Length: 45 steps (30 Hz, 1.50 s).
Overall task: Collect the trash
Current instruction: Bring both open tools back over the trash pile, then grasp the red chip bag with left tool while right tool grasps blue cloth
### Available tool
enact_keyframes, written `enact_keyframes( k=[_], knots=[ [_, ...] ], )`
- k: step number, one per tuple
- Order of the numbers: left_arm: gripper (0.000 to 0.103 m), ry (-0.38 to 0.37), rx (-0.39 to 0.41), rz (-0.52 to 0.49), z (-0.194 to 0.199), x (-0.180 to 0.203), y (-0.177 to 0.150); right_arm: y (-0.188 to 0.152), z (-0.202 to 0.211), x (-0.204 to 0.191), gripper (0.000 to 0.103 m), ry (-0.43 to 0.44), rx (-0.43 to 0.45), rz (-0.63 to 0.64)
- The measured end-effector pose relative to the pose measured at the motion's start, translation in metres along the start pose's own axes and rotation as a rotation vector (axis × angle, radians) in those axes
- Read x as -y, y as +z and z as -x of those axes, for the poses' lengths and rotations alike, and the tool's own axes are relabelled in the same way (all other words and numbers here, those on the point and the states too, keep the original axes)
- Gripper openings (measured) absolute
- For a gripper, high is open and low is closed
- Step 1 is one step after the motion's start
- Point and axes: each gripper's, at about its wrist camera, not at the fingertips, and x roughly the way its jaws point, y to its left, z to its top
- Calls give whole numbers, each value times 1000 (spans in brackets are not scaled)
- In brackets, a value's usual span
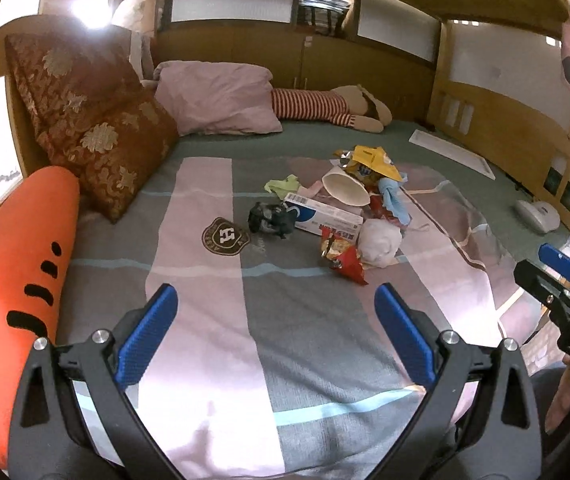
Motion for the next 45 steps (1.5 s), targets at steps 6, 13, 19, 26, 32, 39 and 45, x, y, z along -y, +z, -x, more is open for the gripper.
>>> enact_keyframes(
  k=[6, 13, 19, 26, 32, 39, 45],
  knots=[
    [98, -17, -22, 58, -5, -10, 0, 0, 0, -1, 86, -2, -4, 0],
    [98, -23, -32, 73, -6, -13, -1, -2, -2, -1, 86, 4, -7, -10],
    [98, -23, -36, 59, -6, -10, 0, -2, -2, 0, 86, 4, -8, -11],
    [98, -47, -64, 34, -18, 0, 2, -1, -13, -3, 86, 16, -52, -35],
    [98, -140, -143, 33, -60, 24, 16, 10, -49, 27, 86, 74, -157, -229],
    [98, -128, -216, -87, -136, 67, 20, 11, -78, 60, 86, 106, -251, -402],
    [92, -124, -266, -59, -194, 70, 25, 13, -108, 51, 86, 126, -345, -380]
  ],
)
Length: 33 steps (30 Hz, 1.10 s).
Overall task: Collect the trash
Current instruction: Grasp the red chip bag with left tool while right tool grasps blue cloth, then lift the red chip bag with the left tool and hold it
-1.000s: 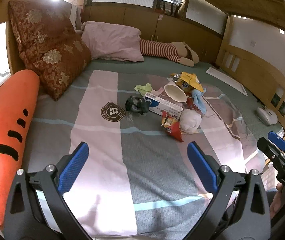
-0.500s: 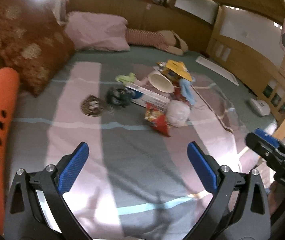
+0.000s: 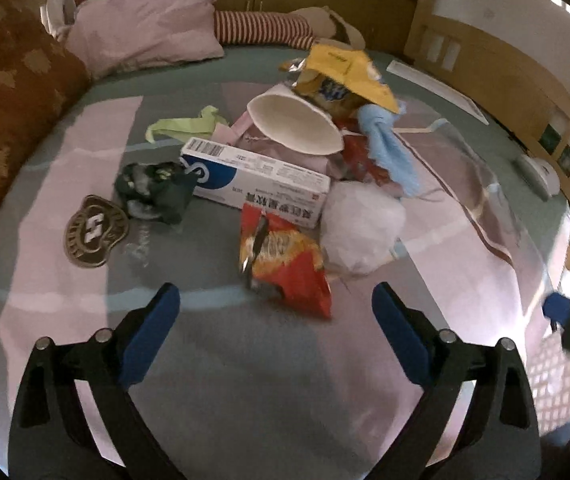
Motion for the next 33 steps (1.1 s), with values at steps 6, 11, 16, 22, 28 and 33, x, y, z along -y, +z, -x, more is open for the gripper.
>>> enact_keyframes(
  k=[6, 11, 16, 22, 28, 33],
  knots=[
    [19, -80, -108, 41, -37, -12, 10, 28, -21, -7, 85, -17, 27, 18],
    [16, -88, -63, 116, -1, -26, 20, 62, -44, -13, 85, -110, 152, 114],
    [16, -75, 98, 157, 95, -47, 31, 77, -86, -24, 75, -211, 155, 247],
    [18, -47, 180, 161, 151, -70, 4, 81, -128, -23, 6, -262, 73, 337],
    [18, -9, 164, 154, 164, -78, -22, 80, -65, -27, 3, -153, 168, 285],
    [18, -11, 161, 160, 168, -80, -34, 49, 6, -23, 3, -49, 229, 268]
  ],
)
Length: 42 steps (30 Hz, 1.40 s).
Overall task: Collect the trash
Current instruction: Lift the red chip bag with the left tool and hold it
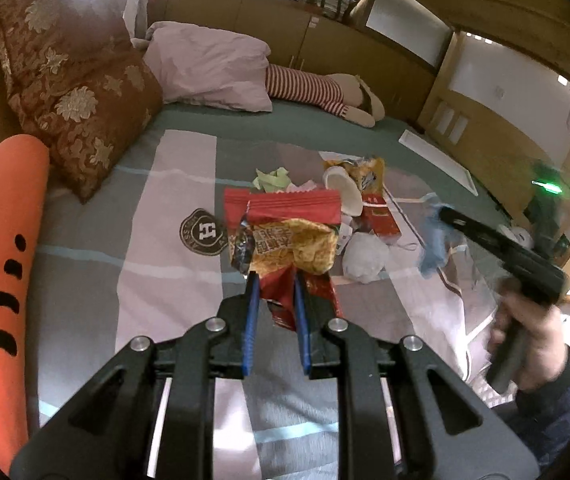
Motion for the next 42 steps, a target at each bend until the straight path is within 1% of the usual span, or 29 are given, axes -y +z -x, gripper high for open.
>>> enact_keyframes(
  k=[2, 5, 8, 11, 14, 17, 21, 23, 25, 31, 42],
  knots=[
    [18, 8, -5, -10, 0, 2, -5, -16, 28, 2, 3, 50, 22, -8],
    [18, 7, -13, -12, -1, 5, -15, -29, 60, 0, 3, 91, 61, -6],
    [18, 14, -10, -15, 0, 8, -21, -40, 83, -10, 3, 120, 94, 15],
    [18, 27, -3, -39, 2, 15, -28, -50, 92, -20, 3, 137, 79, 28],
    [18, 44, -3, -63, 1, 22, -35, -56, 96, -31, 3, 141, 79, 53],
    [18, 44, -8, -80, -1, 26, -42, -62, 94, -40, 3, 139, 72, 98],
    [18, 61, -20, -85, -9, 26, -42, -64, 81, -48, 3, 114, 39, 124],
    [18, 64, -21, -74, -11, 25, -42, -64, 82, -50, 3, 114, 43, 135],
    [18, 77, -13, -86, -10, 27, -42, -66, 83, -51, 3, 106, 48, 146],
    [18, 76, -14, -82, -10, 26, -43, -65, 81, -43, 3, 95, 41, 109],
    [18, 80, -22, -91, -11, 27, -43, -65, 78, -40, 3, 91, 37, 103]
  ],
)
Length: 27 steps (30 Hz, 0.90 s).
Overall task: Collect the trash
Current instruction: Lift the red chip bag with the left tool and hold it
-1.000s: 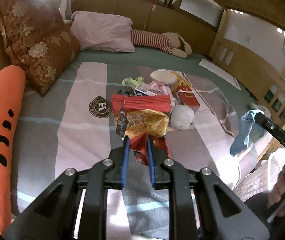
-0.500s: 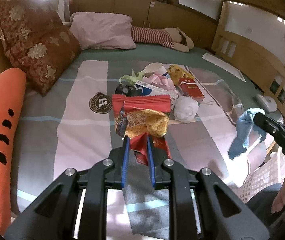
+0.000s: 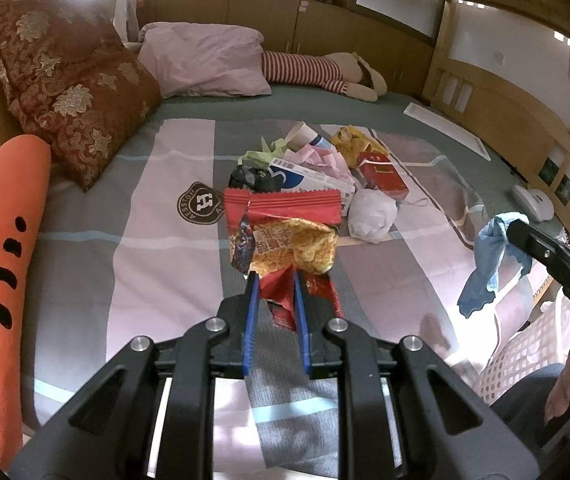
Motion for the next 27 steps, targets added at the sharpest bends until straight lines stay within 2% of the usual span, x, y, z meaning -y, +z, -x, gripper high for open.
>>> enact_keyframes(
  k=[23, 27],
  knots=[
    [18, 0, -9, -6, -2, 3, -2, -1, 0, 1, 3, 2, 2, -2],
    [18, 0, -11, -4, -3, 3, -3, 2, 10, 14, 3, 42, 34, -52]
  ],
)
